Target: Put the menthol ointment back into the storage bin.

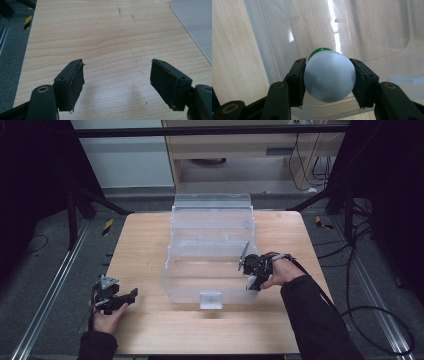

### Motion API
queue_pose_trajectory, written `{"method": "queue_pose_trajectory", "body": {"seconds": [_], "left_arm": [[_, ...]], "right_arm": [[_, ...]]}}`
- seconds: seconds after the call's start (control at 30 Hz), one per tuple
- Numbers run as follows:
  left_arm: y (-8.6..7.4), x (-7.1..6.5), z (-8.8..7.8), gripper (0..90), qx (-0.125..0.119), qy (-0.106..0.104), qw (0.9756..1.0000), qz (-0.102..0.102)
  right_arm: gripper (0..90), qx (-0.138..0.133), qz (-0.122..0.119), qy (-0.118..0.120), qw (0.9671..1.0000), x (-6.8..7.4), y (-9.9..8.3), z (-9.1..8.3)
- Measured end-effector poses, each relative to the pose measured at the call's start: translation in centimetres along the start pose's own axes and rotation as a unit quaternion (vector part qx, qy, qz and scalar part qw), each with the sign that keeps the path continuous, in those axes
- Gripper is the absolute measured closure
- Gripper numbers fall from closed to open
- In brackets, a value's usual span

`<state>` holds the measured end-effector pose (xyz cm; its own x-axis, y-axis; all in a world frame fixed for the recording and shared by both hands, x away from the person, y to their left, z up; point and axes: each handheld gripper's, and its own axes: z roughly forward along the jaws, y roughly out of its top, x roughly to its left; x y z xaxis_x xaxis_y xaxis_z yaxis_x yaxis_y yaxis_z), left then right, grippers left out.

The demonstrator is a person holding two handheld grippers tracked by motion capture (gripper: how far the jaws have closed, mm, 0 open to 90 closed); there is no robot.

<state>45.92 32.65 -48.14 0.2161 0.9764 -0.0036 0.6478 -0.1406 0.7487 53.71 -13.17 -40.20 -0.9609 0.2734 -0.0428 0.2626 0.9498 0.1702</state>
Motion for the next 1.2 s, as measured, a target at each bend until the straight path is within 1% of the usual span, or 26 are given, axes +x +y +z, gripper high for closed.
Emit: {"method": "queue_pose_trajectory", "body": {"seconds": [0.03, 0.23, 0.33, 0.5, 0.6, 0.67, 0.7, 0.73, 0.77, 0.8, 0.87, 0.9, 0.93, 0.97, 1.0, 1.03, 1.07, 1.1, 1.13, 1.2], "left_arm": [[0.0, 0.0, 0.0, 26.5, 0.000, 0.000, 1.0000, 0.000], [0.0, 0.0, 0.0, 26.5, 0.000, -0.001, 1.0000, 0.000], [0.0, 0.0, 0.0, 26.5, 0.000, -0.001, 1.0000, 0.000], [0.0, 0.0, 0.0, 26.5, 0.000, 0.000, 1.0000, 0.000], [0.0, 0.0, 0.0, 26.5, 0.000, 0.000, 1.0000, 0.000], [0.0, 0.0, 0.0, 26.5, 0.000, 0.000, 1.0000, 0.000], [0.0, 0.0, 0.0, 26.5, 0.000, 0.000, 1.0000, 0.000], [0.0, 0.0, 0.0, 26.5, 0.000, 0.000, 1.0000, -0.001], [0.0, 0.0, 0.0, 26.5, 0.000, 0.000, 1.0000, -0.001], [0.0, 0.0, 0.0, 26.5, 0.000, 0.000, 1.0000, -0.001], [0.0, 0.0, -0.1, 26.4, -0.001, 0.000, 1.0000, -0.002], [0.1, -0.1, -0.1, 26.4, -0.001, 0.000, 1.0000, -0.003], [0.1, -0.1, -0.1, 26.4, -0.001, 0.000, 1.0000, -0.003], [0.1, -0.1, 0.0, 26.4, -0.001, -0.001, 1.0000, -0.003], [0.1, -0.1, 0.0, 26.4, -0.001, -0.001, 1.0000, -0.003], [0.0, -0.1, 0.0, 26.4, 0.000, 0.000, 1.0000, -0.003], [0.1, -0.1, -0.1, 26.4, -0.001, 0.000, 1.0000, -0.003], [0.1, 0.0, -0.1, 26.4, -0.003, 0.000, 1.0000, -0.003], [0.1, 0.0, -0.1, 26.4, -0.003, 0.000, 1.0000, -0.003], [0.1, 0.0, -0.1, 26.4, -0.003, 0.000, 1.0000, -0.004]], "right_arm": [[49.5, 0.001, 0.003, 0.000, 1.0000, 0.0, 0.0, 0.0], [49.7, 0.001, 0.001, -0.003, 1.0000, 0.0, 0.0, -0.1], [49.4, -0.005, 0.003, -0.003, 1.0000, 0.1, -0.1, -0.3], [48.3, -0.023, 0.012, -0.013, 0.9996, 0.2, -0.5, -1.3], [47.0, -0.041, 0.022, -0.020, 0.9987, 0.3, -0.7, -2.0], [45.7, -0.046, 0.024, -0.023, 0.9984, 0.4, -0.9, -2.3], [44.5, -0.059, 0.031, -0.031, 0.9973, 0.4, -1.2, -2.9], [43.7, -0.065, 0.038, -0.035, 0.9965, 0.5, -1.3, -3.2], [43.7, -0.065, 0.038, -0.035, 0.9965, 0.5, -1.3, -3.2], [43.4, -0.072, 0.041, -0.041, 0.9957, 0.4, -1.5, -3.5], [40.2, -0.098, 0.049, -0.054, 0.9925, 0.6, -2.0, -4.5], [38.2, -0.106, 0.059, -0.053, 0.9912, 0.8, -2.2, -4.8], [38.2, -0.106, 0.059, -0.053, 0.9912, 0.8, -2.2, -4.8], [36.0, -0.121, 0.064, -0.058, 0.9889, 1.1, -2.6, -5.6], [36.0, -0.121, 0.064, -0.058, 0.9889, 1.1, -2.6, -5.6], [34.0, -0.135, 0.074, -0.064, 0.9860, 1.3, -3.0, -6.2], [34.0, -0.135, 0.074, -0.064, 0.9860, 1.3, -3.0, -6.2], [32.4, -0.154, 0.080, -0.071, 0.9823, 1.4, -3.5, -6.7], [32.4, -0.154, 0.080, -0.071, 0.9823, 1.4, -3.5, -6.7], [30.6, -0.170, 0.091, -0.078, 0.9781, 1.5, -3.9, -7.0]]}}
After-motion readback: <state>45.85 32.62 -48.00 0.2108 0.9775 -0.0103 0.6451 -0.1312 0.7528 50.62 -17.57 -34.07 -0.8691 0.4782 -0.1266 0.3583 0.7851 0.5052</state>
